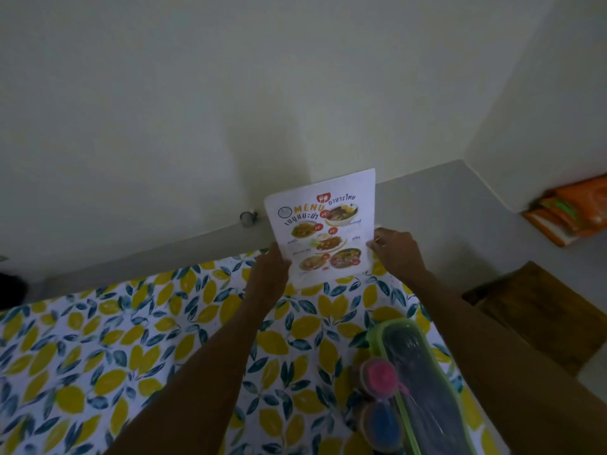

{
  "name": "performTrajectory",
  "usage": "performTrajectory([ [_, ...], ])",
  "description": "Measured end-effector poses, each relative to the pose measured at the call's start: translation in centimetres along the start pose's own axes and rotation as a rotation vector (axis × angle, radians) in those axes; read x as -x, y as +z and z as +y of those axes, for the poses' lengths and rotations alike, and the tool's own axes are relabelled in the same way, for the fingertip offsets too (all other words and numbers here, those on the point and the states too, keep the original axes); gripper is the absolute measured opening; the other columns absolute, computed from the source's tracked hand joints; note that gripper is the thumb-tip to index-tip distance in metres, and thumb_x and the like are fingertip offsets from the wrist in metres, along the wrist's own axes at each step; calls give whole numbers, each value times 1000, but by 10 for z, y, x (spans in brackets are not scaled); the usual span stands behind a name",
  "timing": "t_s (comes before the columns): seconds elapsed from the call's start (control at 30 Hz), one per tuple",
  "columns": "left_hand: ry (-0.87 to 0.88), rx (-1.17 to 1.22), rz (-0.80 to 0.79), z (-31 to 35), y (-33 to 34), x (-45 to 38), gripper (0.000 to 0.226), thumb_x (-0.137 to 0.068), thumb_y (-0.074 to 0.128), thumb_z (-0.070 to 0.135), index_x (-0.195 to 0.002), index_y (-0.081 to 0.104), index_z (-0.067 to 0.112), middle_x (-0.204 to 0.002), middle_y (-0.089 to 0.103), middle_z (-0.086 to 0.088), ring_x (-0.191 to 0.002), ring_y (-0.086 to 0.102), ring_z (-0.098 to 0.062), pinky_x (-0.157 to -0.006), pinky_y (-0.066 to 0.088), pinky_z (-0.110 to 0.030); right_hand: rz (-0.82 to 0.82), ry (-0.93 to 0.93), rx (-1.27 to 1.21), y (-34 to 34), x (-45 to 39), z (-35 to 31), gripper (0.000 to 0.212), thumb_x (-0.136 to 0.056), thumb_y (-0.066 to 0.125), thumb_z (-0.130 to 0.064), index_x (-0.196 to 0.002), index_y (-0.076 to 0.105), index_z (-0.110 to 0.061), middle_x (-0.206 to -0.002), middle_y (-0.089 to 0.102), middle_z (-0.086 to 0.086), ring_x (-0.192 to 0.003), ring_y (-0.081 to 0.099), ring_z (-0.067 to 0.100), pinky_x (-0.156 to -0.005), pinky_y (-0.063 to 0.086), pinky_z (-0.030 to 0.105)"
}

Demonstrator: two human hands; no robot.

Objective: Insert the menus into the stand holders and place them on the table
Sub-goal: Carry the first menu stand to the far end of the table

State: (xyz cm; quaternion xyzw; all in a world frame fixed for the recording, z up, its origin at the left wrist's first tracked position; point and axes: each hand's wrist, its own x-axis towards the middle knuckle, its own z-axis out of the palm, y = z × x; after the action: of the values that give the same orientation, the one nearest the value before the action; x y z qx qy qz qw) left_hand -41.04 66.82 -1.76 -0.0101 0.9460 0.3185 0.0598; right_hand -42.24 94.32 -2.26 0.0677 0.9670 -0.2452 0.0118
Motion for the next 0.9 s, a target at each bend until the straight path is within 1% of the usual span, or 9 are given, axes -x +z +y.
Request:
performTrajectory([
  [0.1,-8,-27,3,2,9,-5,32,-96,53,21,-123,48,5,-106,69,-19,-90,67,-37,-71,58,-51,-7,18,-24,11,0,11,28,-93,56,-38,-98,65,-13,-93,73,17,-84,66,38,-72,52,38],
  [0.2,-31,-59,6,2,11,-8,36,-97,52,24,-128,45,6,-108,68,-19,-92,67,-36,-72,58,-51,3,14,-32,19,0,14,29,-96,50,-39,-96,63,-12,-91,72,18,-79,65,40,-67,48,37],
  [0.37,-25,-61,1,2,12,-5,36,-98,52,24,-127,46,5,-110,68,-19,-94,67,-37,-73,58,-49,7,25,-34,21,5,14,31,-98,48,-37,-98,61,-9,-90,71,20,-81,64,40,-66,44,35],
  [0.43,-31,-31,-7,2,11,-5,36,-97,54,22,-127,47,4,-114,67,-20,-100,65,-37,-76,57,-46,-11,48,-51,20,8,12,29,-97,49,-34,-104,61,-8,-95,71,21,-85,64,41,-70,47,37],
  [0.57,-84,21,-73,4,9,-1,39,-94,60,21,-125,47,1,-119,65,-20,-106,63,-37,-73,49,-34,-73,76,-53,13,11,3,29,-97,47,-31,-111,59,-9,-108,69,19,-93,64,41,-81,48,39],
  [0.6,-98,38,-91,5,7,1,40,-94,60,21,-126,47,1,-122,64,-20,-107,63,-36,-76,51,-36,-85,84,-47,9,14,-1,30,-97,47,-31,-114,59,-10,-112,68,19,-96,64,40,-84,48,38],
  [0.67,-111,66,-116,5,1,7,46,-93,61,25,-131,46,4,-130,60,-18,-113,61,-35,-87,55,-44,-96,106,-63,0,21,-7,32,-96,49,-30,-118,59,-8,-117,66,19,-102,63,40,-89,47,39],
  [0.77,-72,21,-138,2,-10,21,59,-93,62,31,-141,39,5,-140,53,-18,-127,53,-33,-100,49,-49,-79,142,-122,-16,38,-16,31,-93,55,-25,-116,59,-4,-111,70,20,-103,64,40,-90,50,42],
  [0.9,-11,-59,-133,0,-29,45,64,-94,59,35,-145,34,6,-143,50,-18,-128,51,-33,-101,47,-46,-77,156,-97,-33,62,-30,37,-90,59,-31,-121,57,-10,-109,72,15,-103,66,36,-88,52,41],
])
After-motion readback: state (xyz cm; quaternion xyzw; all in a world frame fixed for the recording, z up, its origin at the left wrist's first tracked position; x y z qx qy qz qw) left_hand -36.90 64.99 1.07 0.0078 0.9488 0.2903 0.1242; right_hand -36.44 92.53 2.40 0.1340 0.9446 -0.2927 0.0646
